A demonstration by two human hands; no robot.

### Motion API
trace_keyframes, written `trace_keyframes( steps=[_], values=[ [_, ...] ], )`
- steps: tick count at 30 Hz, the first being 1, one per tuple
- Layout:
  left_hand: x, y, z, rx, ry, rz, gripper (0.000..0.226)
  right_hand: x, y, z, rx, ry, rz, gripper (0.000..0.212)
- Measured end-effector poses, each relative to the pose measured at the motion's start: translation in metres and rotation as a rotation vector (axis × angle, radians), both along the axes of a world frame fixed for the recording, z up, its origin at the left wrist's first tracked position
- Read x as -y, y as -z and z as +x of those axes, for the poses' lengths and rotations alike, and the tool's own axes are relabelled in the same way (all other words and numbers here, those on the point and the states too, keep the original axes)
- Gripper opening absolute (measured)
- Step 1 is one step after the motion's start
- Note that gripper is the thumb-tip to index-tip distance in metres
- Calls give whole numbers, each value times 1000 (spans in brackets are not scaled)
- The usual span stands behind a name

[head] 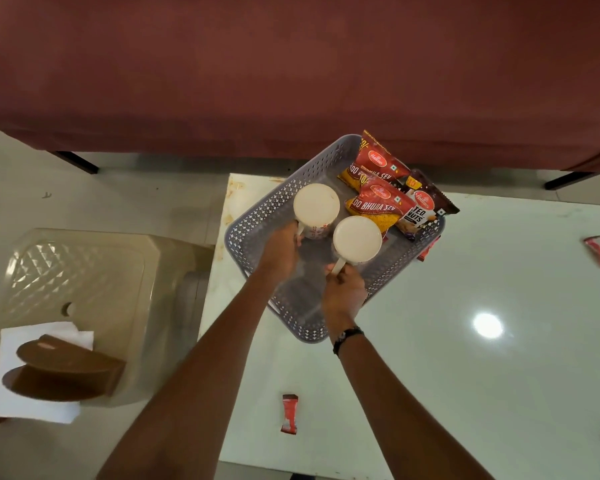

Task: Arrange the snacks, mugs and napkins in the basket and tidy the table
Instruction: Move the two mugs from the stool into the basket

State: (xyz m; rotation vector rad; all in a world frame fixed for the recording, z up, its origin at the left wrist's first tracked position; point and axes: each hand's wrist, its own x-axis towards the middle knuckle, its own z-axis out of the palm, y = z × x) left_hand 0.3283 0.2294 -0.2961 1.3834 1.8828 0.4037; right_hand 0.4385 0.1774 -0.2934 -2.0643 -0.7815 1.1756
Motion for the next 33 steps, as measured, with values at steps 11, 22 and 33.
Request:
trace_keyframes(
  steps=[11,22,33],
  values=[
    [13,-7,7,63,-125,74,30,2,-20,7,2,-159,-66,27],
    [161,-68,-69,110,-563,399,27,68,-84,-70,20,-495,246,18],
    [271,-71,-181,-223,-1180,412,43,137,-76,-237,-60,-1246,217,34]
  ],
)
